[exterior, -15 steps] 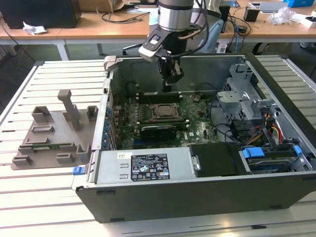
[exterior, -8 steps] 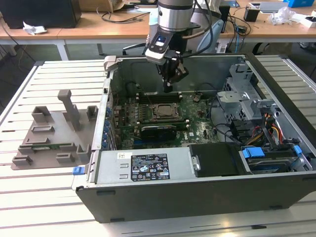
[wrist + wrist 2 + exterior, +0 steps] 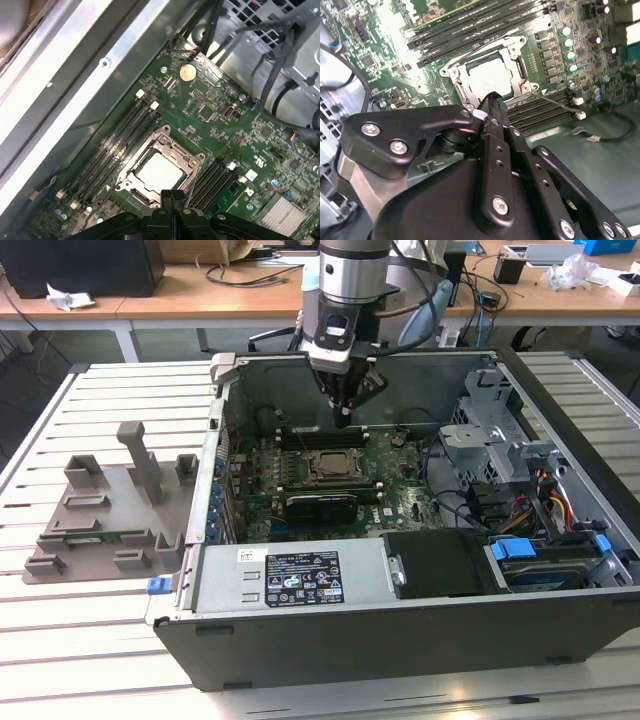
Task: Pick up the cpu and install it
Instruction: 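Install the first cpu locking lever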
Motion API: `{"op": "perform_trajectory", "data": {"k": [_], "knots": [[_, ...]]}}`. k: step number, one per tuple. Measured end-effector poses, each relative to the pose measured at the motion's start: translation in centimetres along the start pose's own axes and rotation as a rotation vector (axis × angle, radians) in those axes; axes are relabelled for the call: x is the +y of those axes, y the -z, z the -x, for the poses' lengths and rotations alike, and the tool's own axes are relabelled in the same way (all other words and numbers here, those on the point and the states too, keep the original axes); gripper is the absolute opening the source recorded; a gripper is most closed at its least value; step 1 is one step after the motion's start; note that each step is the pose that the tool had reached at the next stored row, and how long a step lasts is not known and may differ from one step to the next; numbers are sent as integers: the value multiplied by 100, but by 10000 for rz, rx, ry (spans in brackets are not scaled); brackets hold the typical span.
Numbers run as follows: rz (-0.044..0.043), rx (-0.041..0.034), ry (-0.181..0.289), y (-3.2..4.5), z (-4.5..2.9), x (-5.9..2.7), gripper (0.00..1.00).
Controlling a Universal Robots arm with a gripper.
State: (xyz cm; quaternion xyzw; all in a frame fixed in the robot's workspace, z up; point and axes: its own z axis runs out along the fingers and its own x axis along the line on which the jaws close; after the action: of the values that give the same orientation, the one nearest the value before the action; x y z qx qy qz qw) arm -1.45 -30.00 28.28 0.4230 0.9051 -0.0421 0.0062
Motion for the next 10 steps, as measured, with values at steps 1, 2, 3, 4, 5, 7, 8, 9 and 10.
{"op": "perform_trajectory", "data": {"k": [1,2,3,4,5,7,8,9,10], "knots": [[10,-15,213,0,0,0,11],[20,-30,427,0,0,0,11],[27,-40,562,0,0,0,11],[37,-56,792,0,0,0,11],[57,-87,1219,0,0,0,11],[87,-130,1835,0,0,0,11],[94,-143,2012,0,0,0,11],[103,-156,2188,0,0,0,11],[113,-171,2401,0,0,0,11]]}}
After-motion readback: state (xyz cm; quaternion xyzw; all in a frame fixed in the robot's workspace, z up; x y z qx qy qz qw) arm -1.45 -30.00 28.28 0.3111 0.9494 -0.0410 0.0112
